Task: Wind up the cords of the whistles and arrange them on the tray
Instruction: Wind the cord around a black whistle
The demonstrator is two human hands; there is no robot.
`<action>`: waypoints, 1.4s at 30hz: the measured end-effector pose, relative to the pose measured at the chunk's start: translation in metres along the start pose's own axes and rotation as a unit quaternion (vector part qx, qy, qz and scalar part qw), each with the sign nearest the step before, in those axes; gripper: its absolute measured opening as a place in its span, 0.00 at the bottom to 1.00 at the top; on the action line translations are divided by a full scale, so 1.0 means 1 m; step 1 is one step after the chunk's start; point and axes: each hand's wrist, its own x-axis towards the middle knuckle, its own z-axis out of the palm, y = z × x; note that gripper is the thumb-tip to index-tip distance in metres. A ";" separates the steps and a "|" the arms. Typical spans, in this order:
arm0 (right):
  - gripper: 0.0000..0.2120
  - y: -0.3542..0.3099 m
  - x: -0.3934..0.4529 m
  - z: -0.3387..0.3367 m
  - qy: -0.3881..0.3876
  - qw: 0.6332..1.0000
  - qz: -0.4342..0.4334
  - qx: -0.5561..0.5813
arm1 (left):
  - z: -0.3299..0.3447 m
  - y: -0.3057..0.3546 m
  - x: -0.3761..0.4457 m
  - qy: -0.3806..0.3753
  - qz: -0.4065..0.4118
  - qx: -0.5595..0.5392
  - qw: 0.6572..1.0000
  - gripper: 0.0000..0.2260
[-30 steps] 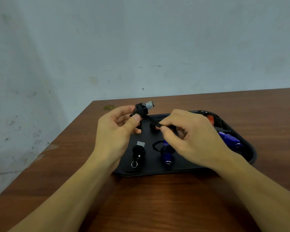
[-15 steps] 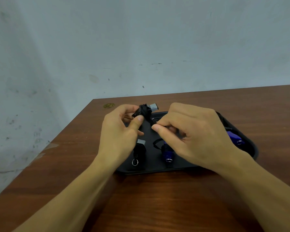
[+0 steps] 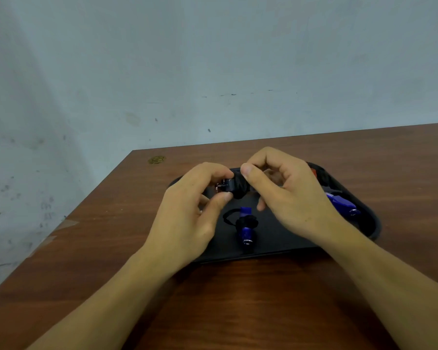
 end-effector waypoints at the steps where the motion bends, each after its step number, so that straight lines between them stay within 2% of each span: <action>1: 0.06 -0.001 0.000 0.001 0.000 1.000 0.003 0.015 | 0.000 0.001 0.000 -0.005 -0.012 -0.027 1.000 0.09; 3: 0.06 -0.001 -0.001 0.003 0.011 0.999 -0.001 0.031 | 0.001 0.006 0.000 -0.025 -0.050 -0.121 0.991 0.09; 6: 0.04 -0.001 -0.002 0.004 0.017 0.999 -0.017 0.049 | 0.002 0.013 0.001 -0.045 -0.110 -0.283 0.952 0.07; 9: 0.04 -0.002 -0.004 0.007 0.011 0.998 -0.033 0.045 | 0.003 0.015 0.003 -0.040 -0.127 -0.338 0.932 0.10; 12: 0.07 -0.001 -0.002 0.007 0.021 0.999 -0.026 0.030 | 0.002 0.011 0.004 -0.022 -0.123 -0.319 0.939 0.12; 16: 0.14 -0.003 0.000 0.003 0.008 0.995 0.022 0.100 | -0.001 0.011 0.004 -0.014 -0.101 -0.230 0.968 0.12; 22: 0.06 -0.001 0.001 0.003 -0.062 0.969 0.069 0.231 | 0.000 0.016 0.003 0.006 -0.091 -0.203 0.975 0.11; 29: 0.10 0.002 0.002 0.002 -0.067 0.947 0.136 0.284 | 0.000 0.016 -0.001 -0.010 -0.045 -0.114 0.992 0.10; 32: 0.09 -0.001 0.001 0.001 -0.077 0.953 0.146 0.253 | 0.000 0.015 0.000 -0.013 0.007 -0.069 0.998 0.10; 35: 0.09 -0.007 0.001 0.005 -0.056 0.975 0.125 0.175 | -0.002 0.013 0.000 0.000 0.037 -0.047 0.998 0.09; 38: 0.05 -0.006 0.000 0.007 -0.017 0.993 0.072 0.092 | -0.003 0.010 0.000 0.024 0.042 -0.045 0.998 0.08; 42: 0.03 -0.005 -0.001 0.007 0.008 0.995 0.039 0.096 | -0.001 0.014 0.000 0.034 0.032 -0.078 0.996 0.07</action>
